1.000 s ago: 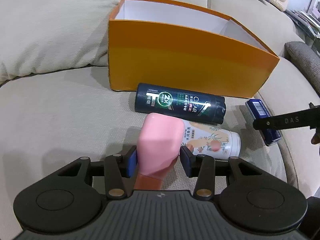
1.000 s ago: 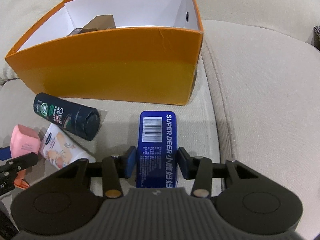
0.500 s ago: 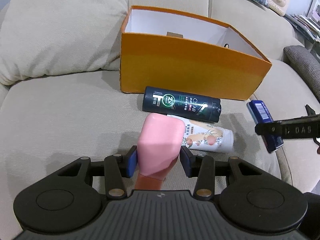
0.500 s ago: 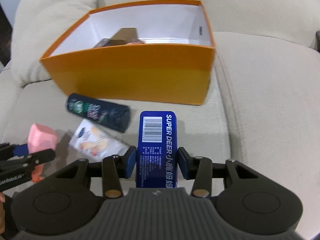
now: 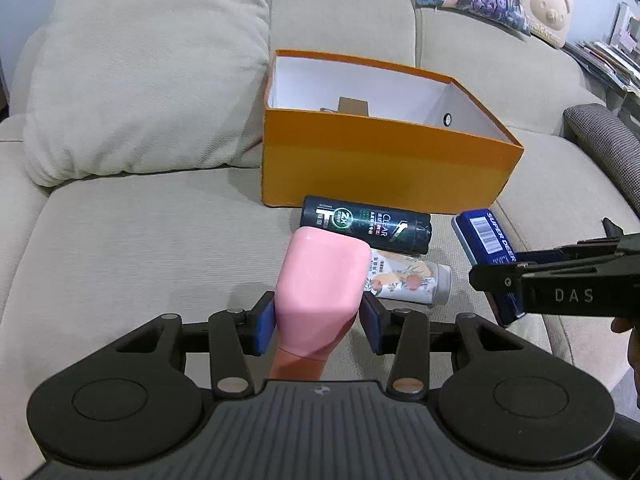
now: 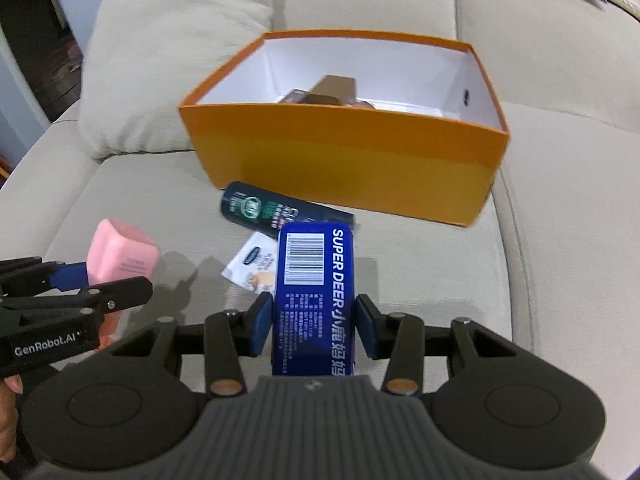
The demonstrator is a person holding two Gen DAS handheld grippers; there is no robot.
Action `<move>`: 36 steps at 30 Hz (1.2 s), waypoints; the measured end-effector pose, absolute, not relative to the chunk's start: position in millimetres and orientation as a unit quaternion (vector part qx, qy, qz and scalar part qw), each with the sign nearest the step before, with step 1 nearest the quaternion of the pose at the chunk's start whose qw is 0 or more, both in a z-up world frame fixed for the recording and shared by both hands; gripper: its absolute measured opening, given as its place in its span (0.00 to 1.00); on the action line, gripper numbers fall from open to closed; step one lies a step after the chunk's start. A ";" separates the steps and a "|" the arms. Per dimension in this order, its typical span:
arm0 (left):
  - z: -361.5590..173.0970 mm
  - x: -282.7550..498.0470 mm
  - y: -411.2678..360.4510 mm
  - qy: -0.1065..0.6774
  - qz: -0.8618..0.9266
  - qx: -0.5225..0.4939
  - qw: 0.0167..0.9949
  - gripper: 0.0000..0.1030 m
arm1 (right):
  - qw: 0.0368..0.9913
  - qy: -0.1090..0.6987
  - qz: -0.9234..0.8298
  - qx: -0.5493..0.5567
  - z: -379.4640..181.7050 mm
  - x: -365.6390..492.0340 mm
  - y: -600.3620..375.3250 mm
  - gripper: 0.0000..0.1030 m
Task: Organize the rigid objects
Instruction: 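Lift the lotion bottle and blue tin and carry them over the shoebox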
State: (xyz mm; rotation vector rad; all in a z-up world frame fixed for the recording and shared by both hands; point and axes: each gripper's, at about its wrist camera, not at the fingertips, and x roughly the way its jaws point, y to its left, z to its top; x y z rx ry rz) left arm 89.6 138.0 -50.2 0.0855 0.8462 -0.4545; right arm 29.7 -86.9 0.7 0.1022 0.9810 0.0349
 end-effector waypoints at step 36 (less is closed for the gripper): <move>11.1 271.2 23.8 0.387 -0.233 0.044 0.891 0.49 | 0.897 0.437 -0.035 0.056 70.8 208.6 -167.5 0.45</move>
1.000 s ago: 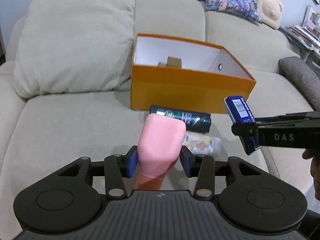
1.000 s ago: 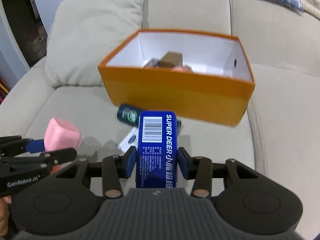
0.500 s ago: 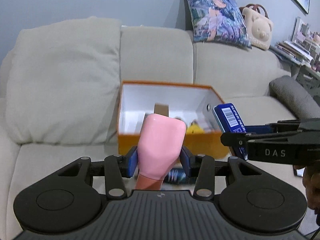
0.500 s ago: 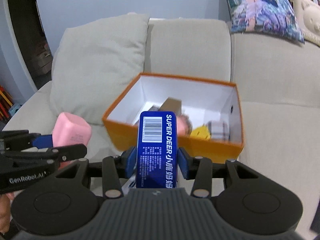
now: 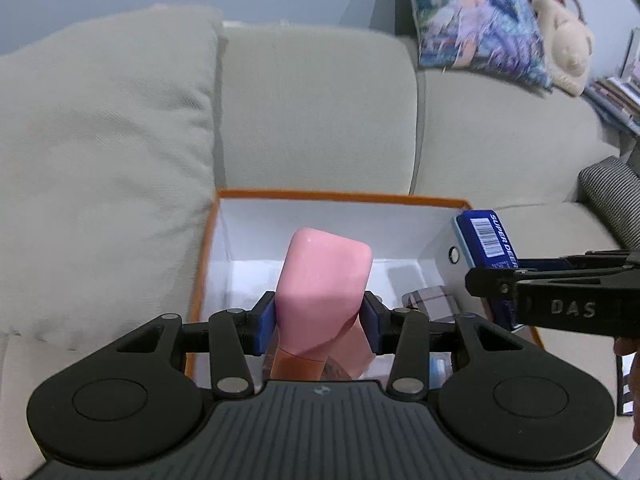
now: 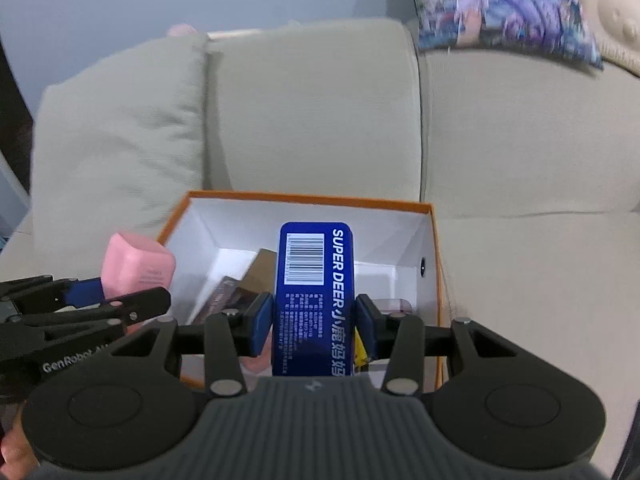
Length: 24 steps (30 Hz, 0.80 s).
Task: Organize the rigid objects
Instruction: 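Lift the lotion bottle and blue tin and carry them over the shoebox, then lower the lotion bottle and tin into the shoebox and open both tools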
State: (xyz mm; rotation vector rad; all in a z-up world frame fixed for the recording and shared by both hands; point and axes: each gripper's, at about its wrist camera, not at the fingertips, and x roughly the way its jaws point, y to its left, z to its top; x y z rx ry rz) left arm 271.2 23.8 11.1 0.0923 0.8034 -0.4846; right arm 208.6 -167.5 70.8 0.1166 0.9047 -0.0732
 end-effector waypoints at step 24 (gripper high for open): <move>-54.0 311.2 -7.0 0.462 -0.206 0.052 0.861 0.49 | 0.867 0.494 -0.055 0.016 -15.5 253.3 -176.1 0.45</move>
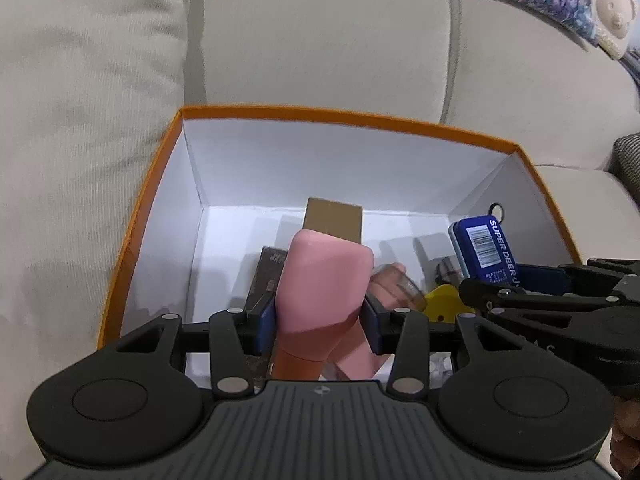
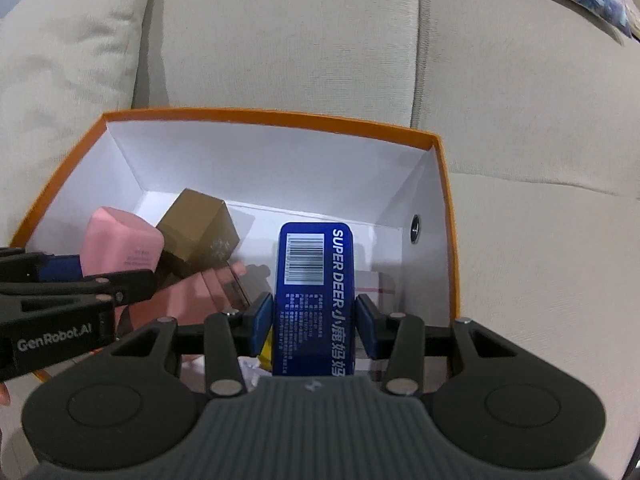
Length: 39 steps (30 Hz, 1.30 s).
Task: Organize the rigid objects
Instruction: 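Lower the lotion bottle and tin into the shoebox and open both tools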
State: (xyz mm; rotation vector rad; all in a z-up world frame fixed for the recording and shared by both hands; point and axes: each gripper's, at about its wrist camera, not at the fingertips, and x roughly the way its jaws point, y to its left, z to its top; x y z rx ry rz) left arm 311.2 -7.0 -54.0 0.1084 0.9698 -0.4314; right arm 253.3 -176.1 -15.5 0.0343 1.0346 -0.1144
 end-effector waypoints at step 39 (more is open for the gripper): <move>-66.1 311.8 -15.8 0.445 -0.202 0.089 0.868 0.49 | 0.831 0.553 -0.062 0.022 -53.9 273.8 -177.4 0.45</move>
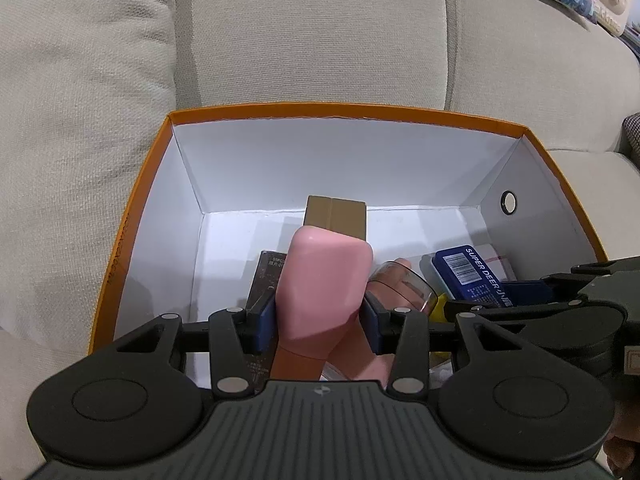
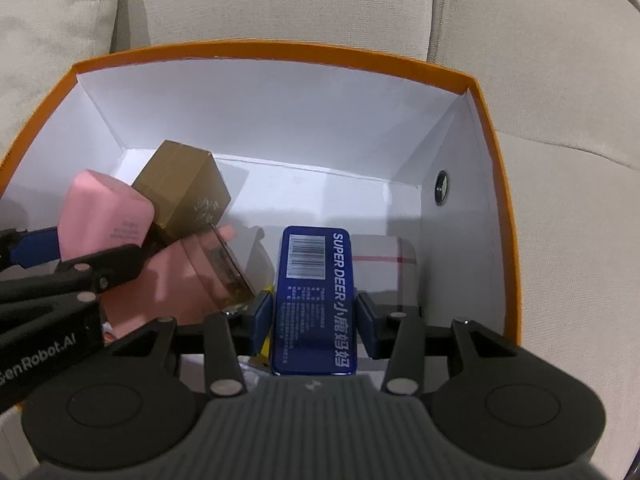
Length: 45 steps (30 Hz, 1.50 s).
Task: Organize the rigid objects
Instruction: 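Lower the lotion bottle and tin into the shoebox and open both tools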
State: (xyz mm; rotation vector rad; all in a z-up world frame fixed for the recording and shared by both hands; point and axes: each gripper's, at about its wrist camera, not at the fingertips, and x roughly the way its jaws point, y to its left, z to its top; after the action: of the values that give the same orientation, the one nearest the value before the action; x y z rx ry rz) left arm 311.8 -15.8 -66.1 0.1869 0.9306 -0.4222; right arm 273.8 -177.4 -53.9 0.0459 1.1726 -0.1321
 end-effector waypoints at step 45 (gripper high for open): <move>-66.5 311.2 -15.0 0.443 -0.209 0.087 0.867 0.57 | 0.832 0.553 -0.057 0.006 -58.6 272.6 -175.1 0.50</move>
State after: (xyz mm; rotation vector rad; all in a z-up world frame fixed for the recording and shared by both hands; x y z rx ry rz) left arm 311.2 -15.0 -66.5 0.1824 0.9271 -0.4380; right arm 272.6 -175.1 -58.6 0.0131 1.1715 -0.1202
